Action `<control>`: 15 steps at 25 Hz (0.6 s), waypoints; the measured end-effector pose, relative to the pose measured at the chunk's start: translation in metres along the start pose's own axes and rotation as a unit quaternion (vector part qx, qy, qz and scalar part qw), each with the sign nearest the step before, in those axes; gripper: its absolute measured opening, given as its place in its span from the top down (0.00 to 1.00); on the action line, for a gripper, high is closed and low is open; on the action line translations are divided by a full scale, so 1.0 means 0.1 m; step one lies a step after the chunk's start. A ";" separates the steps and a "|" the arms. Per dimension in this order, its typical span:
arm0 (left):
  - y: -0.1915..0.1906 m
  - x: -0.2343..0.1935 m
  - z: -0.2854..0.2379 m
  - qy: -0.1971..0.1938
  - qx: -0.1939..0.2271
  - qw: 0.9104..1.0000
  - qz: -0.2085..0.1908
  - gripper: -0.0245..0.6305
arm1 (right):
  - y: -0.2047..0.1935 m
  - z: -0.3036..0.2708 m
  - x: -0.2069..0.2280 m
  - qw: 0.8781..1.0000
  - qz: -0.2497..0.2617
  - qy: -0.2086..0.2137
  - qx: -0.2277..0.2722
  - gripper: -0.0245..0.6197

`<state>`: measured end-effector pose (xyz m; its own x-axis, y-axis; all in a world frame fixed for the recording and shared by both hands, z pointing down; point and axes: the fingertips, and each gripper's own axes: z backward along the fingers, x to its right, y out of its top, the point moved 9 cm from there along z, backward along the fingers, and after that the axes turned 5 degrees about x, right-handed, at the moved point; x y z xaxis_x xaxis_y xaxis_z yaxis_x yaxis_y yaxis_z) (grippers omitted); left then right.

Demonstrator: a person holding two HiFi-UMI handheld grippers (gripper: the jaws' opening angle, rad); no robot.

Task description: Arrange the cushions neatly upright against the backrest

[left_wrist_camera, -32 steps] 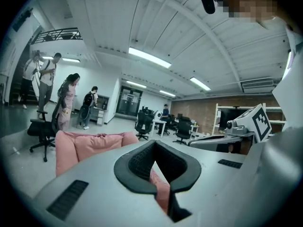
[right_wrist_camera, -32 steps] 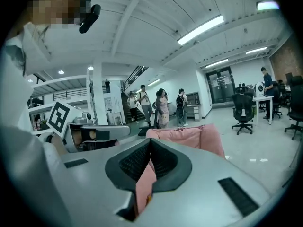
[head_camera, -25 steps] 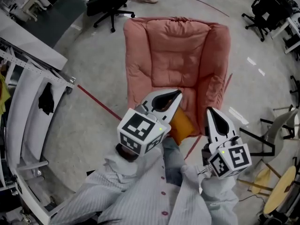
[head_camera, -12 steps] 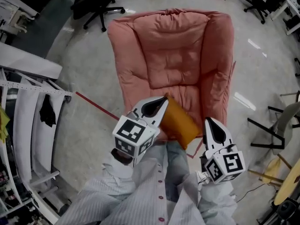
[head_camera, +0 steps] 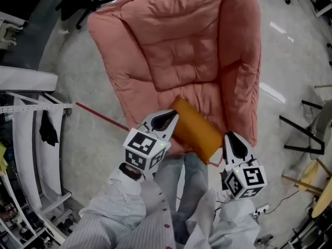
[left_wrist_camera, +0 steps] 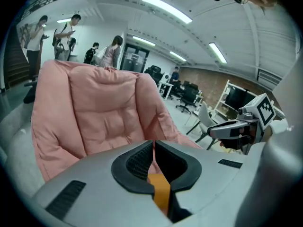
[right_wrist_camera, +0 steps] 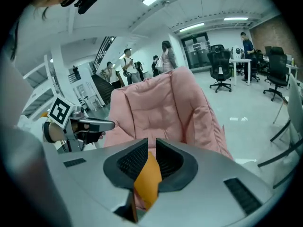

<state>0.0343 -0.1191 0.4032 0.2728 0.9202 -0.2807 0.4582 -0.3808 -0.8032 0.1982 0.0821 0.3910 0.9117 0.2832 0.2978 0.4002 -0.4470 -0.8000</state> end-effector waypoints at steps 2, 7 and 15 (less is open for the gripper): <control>-0.16 -0.05 -0.13 0.001 -0.015 1.000 0.004 0.95 | -0.21 -0.07 0.09 1.000 -0.011 -0.009 -0.018 0.94; -0.48 -0.24 -0.45 0.014 -0.047 0.999 -0.002 0.94 | -0.69 -0.25 0.26 0.998 -0.038 -0.034 -0.043 0.93; -0.98 -0.43 -0.86 -0.004 -0.122 0.992 -0.016 0.80 | -1.40 -0.40 0.46 0.989 -0.096 -0.077 -0.088 0.72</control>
<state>0.0508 -0.1294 0.5389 0.2485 0.9328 -0.2610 0.6577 -0.3603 -0.6615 0.1881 0.1235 0.5376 0.7982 0.4963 0.3413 0.5863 -0.5102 -0.6293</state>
